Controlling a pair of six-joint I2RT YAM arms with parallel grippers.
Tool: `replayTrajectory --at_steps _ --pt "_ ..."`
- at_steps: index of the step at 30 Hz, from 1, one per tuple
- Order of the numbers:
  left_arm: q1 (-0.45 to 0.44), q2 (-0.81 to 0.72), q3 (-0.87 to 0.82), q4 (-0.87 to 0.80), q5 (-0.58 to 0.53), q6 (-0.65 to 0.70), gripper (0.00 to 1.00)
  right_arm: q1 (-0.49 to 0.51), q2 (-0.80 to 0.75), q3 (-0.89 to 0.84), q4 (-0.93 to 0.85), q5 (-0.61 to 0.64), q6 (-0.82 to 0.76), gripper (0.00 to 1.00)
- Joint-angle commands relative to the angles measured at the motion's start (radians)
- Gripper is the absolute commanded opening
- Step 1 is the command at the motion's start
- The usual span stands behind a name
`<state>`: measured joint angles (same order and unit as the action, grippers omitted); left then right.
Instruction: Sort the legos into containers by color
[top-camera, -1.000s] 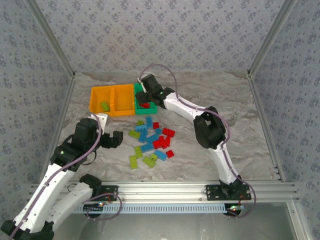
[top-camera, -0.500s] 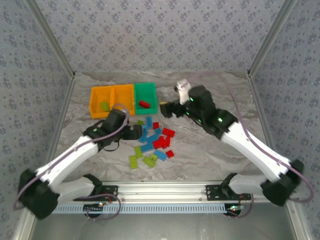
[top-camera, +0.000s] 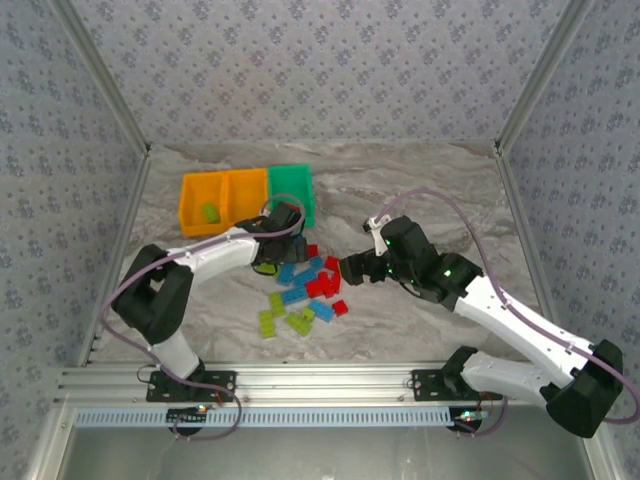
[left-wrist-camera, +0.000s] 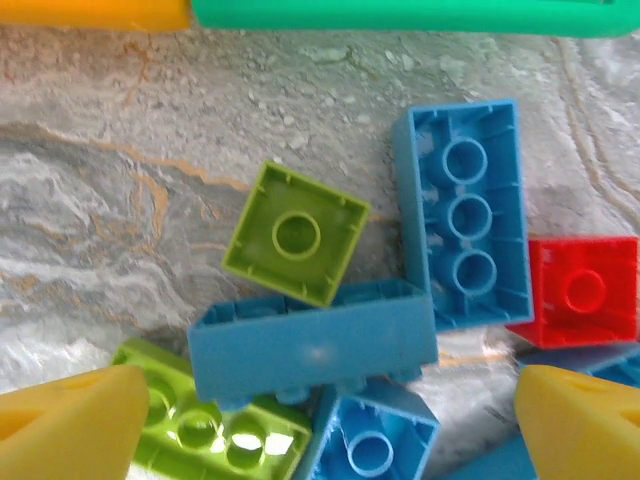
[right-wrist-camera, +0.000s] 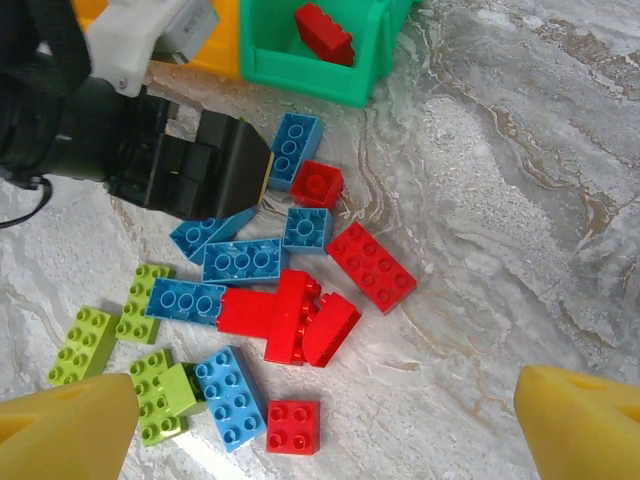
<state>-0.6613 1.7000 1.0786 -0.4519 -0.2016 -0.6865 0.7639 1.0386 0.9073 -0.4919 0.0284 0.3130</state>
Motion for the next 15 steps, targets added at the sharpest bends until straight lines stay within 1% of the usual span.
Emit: replayTrajectory --at_steps 1,5,10,15 --pt "-0.002 0.034 0.049 -0.037 -0.085 -0.002 0.88 0.008 -0.018 -0.002 -0.009 0.011 0.034 0.99" --pt "0.005 0.051 0.046 -0.040 -0.104 -0.002 0.80 0.009 -0.014 0.005 -0.004 0.015 0.035 0.99" --pt "0.017 0.062 0.026 -0.034 -0.091 -0.003 0.77 0.014 -0.010 0.016 -0.008 0.015 0.034 0.99" --pt "0.017 0.055 -0.003 -0.005 -0.032 0.005 0.76 0.017 0.004 0.016 -0.007 0.019 0.041 0.99"
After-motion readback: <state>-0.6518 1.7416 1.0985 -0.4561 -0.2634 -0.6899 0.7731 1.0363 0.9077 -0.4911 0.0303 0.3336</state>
